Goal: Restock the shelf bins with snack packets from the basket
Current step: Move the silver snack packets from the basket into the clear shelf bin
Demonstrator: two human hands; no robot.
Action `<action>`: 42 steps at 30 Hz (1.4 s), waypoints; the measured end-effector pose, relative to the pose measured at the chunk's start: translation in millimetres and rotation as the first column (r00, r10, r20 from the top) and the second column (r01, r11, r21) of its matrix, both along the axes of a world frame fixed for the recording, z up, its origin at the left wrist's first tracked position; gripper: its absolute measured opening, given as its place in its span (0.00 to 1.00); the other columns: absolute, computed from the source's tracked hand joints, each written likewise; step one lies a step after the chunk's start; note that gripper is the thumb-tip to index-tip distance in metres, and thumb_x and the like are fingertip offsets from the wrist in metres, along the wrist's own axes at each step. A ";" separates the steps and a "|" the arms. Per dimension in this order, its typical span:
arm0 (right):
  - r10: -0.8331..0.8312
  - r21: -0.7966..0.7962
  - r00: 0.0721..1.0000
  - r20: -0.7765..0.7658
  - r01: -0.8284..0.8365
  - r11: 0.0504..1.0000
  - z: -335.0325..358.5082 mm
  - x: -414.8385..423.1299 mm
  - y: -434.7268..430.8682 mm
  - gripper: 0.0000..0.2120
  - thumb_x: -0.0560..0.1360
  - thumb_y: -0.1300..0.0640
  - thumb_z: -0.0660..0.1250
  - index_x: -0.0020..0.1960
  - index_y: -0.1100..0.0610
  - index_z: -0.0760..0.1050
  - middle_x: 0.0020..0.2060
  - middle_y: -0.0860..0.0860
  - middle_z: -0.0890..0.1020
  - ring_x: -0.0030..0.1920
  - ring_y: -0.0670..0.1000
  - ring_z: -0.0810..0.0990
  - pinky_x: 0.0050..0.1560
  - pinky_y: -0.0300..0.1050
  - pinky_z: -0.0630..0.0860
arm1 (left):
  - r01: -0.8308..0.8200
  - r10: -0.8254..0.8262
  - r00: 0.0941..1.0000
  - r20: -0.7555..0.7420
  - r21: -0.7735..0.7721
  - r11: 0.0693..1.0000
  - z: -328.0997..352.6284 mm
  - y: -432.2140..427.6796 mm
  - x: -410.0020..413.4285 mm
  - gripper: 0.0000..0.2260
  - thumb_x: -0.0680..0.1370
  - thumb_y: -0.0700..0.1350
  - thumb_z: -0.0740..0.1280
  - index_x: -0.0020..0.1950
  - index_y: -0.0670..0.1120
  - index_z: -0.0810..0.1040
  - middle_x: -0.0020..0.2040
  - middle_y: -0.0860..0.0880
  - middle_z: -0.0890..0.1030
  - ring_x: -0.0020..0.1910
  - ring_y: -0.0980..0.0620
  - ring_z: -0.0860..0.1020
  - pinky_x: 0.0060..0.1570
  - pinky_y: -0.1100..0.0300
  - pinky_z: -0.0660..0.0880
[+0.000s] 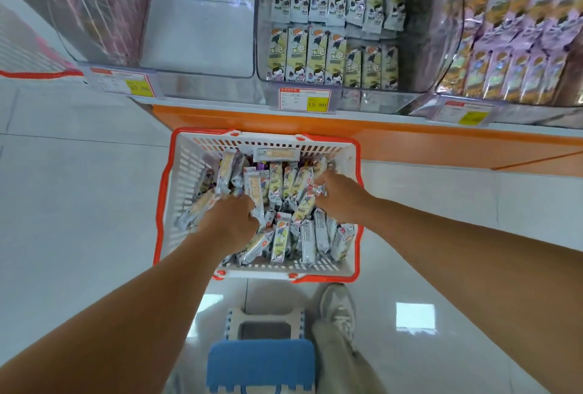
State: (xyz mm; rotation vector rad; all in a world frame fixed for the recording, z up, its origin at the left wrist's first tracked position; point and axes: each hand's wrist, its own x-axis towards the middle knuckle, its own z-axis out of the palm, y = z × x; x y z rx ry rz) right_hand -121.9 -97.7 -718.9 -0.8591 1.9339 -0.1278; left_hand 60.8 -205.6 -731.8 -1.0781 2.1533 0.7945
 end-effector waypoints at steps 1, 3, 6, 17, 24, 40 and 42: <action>0.008 0.007 1.000 0.007 -0.008 1.000 -5.0 -1.5 1.0 0.20 0.81 0.60 0.60 0.71 0.61 0.62 0.50 0.54 0.73 0.39 0.49 0.74 0.32 0.40 0.66 | 0.001 -0.001 1.000 0.008 0.005 1.000 -5.5 0.5 -1.5 0.18 0.80 0.44 0.59 0.70 0.45 0.70 0.65 0.42 0.76 0.62 0.44 0.75 0.60 0.51 0.74; 0.009 0.021 1.000 0.025 -0.010 1.000 -15.2 -1.4 1.6 0.22 0.81 0.60 0.59 0.73 0.61 0.60 0.57 0.57 0.75 0.52 0.54 0.77 0.41 0.42 0.69 | 0.001 -0.002 1.000 0.026 0.015 1.000 -17.5 1.0 -3.2 0.18 0.81 0.44 0.59 0.72 0.46 0.69 0.68 0.43 0.74 0.65 0.43 0.73 0.61 0.51 0.73; -0.044 0.033 0.998 0.038 0.043 0.999 -36.2 2.3 -0.7 0.23 0.81 0.59 0.58 0.74 0.60 0.58 0.64 0.60 0.73 0.55 0.56 0.77 0.49 0.46 0.75 | -0.011 0.011 1.000 0.021 0.018 1.000 -41.2 -0.8 -3.2 0.19 0.80 0.44 0.60 0.72 0.49 0.68 0.67 0.42 0.74 0.61 0.42 0.75 0.59 0.49 0.75; -0.134 0.023 0.962 -0.237 0.144 0.989 -144.5 10.6 -45.1 0.38 0.78 0.47 0.64 0.79 0.56 0.47 0.76 0.56 0.60 0.76 0.61 0.56 0.75 0.60 0.55 | 0.194 -0.237 0.954 -0.181 -0.227 0.954 -129.3 -32.7 -26.2 0.20 0.80 0.45 0.59 0.72 0.45 0.66 0.70 0.45 0.66 0.71 0.45 0.62 0.69 0.50 0.63; 0.031 0.044 0.900 -0.435 -0.013 0.999 -166.7 13.5 -48.2 0.37 0.71 0.48 0.72 0.74 0.55 0.60 0.71 0.56 0.63 0.72 0.59 0.58 0.73 0.55 0.56 | 0.222 -0.257 0.961 -0.101 -0.273 0.936 -167.5 -37.1 -65.1 0.22 0.81 0.53 0.58 0.71 0.42 0.66 0.71 0.41 0.68 0.71 0.41 0.61 0.69 0.47 0.59; -0.489 -0.340 0.872 -0.023 0.453 0.824 -117.9 4.5 -23.8 0.37 0.70 0.63 0.74 0.73 0.54 0.59 0.37 0.48 0.77 0.32 0.42 0.75 0.29 0.30 0.65 | -0.243 0.186 0.932 -0.312 -0.153 0.958 -136.5 -27.5 -78.6 0.21 0.75 0.57 0.69 0.54 0.42 0.71 0.53 0.43 0.75 0.59 0.41 0.70 0.54 0.51 0.69; -0.510 -0.355 0.860 0.002 0.477 0.804 -98.9 3.8 -23.4 0.37 0.71 0.62 0.74 0.72 0.53 0.56 0.39 0.49 0.77 0.35 0.45 0.76 0.33 0.33 0.68 | -0.330 0.306 0.862 -0.405 0.010 0.944 -110.4 -26.3 -79.0 0.16 0.76 0.52 0.70 0.51 0.43 0.67 0.40 0.50 0.73 0.43 0.48 0.75 0.34 0.60 0.68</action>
